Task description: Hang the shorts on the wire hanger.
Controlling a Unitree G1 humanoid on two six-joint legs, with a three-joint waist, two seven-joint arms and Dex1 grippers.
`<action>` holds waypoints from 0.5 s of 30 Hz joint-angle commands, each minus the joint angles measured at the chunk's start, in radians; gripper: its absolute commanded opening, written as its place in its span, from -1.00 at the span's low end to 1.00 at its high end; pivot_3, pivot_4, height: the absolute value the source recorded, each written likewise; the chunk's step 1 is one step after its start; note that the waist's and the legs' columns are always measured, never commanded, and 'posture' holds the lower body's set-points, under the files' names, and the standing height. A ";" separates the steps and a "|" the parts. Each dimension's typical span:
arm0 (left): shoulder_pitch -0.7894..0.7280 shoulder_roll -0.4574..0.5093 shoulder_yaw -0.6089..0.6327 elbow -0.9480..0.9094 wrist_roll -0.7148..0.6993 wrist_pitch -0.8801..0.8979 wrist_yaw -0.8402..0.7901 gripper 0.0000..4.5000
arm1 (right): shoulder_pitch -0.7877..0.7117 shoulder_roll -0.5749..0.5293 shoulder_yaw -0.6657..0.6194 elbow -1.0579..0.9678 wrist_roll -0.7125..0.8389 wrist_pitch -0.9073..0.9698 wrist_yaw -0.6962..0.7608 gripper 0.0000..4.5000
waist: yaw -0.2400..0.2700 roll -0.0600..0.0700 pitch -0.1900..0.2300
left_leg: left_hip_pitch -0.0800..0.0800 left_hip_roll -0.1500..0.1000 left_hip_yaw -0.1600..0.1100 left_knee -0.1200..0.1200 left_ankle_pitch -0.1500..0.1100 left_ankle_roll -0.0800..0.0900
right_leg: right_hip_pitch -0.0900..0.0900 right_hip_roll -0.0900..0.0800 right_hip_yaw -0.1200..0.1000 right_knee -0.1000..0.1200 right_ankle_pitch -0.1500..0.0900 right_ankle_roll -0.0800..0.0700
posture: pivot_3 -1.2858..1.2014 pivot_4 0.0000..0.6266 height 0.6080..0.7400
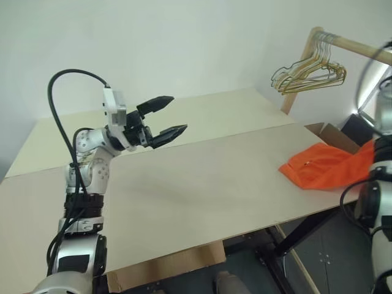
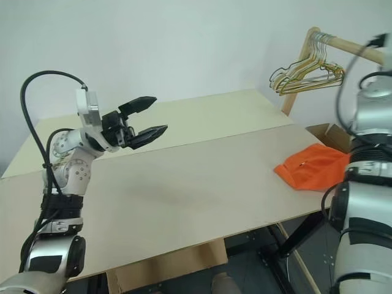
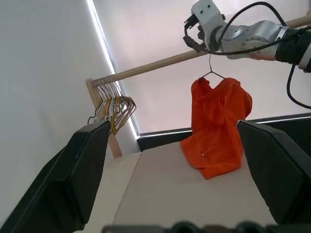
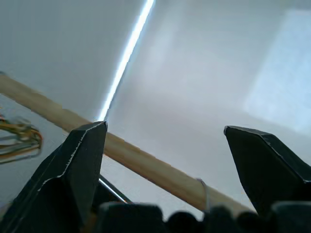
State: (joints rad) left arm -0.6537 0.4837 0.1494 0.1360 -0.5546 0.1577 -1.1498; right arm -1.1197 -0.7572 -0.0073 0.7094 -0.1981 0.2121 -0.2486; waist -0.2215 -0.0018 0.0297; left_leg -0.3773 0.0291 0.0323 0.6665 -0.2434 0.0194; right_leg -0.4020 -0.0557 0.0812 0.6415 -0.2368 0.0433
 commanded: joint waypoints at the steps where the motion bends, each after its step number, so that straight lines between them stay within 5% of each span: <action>1: 0.039 0.066 0.044 -0.064 -0.014 0.014 0.001 1.00 | 0.050 0.027 0.021 -0.155 0.087 -0.082 0.279 0.98 | 0.000 0.000 0.000 | 0.000 0.000 0.000 0.000 0.000 0.000 | 0.000 0.000 0.000 0.000 0.000 0.000 | -0.04 -1.00 1.00; 8: 0.164 0.199 0.082 -0.125 -0.005 0.064 -0.012 1.00 | 0.188 0.011 0.062 -0.438 0.308 0.044 0.867 0.98 | 0.030 -0.001 0.001 | -0.003 0.000 -0.002 0.000 0.000 0.000 | -0.001 -0.002 -0.002 -0.001 0.000 0.001 | -0.02 -1.00 1.00; 15: 0.283 0.249 0.109 -0.180 -0.001 0.086 0.029 1.00 | 0.374 -0.022 0.136 -0.559 0.288 -0.029 1.105 0.98 | 0.081 -0.004 0.002 | -0.003 0.000 -0.002 0.000 0.000 0.000 | -0.001 -0.002 -0.006 -0.001 0.000 0.001 | 0.02 -1.00 1.00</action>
State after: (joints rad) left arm -0.3673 0.7175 0.2258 -0.0049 -0.5517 0.2450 -1.1404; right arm -0.7422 -0.7641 0.1365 0.1918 0.0966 0.2145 0.8304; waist -0.1405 -0.0053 0.0312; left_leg -0.3801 0.0294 0.0303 0.6668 -0.2435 0.0192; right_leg -0.4029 -0.0581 0.0755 0.6402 -0.2366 0.0439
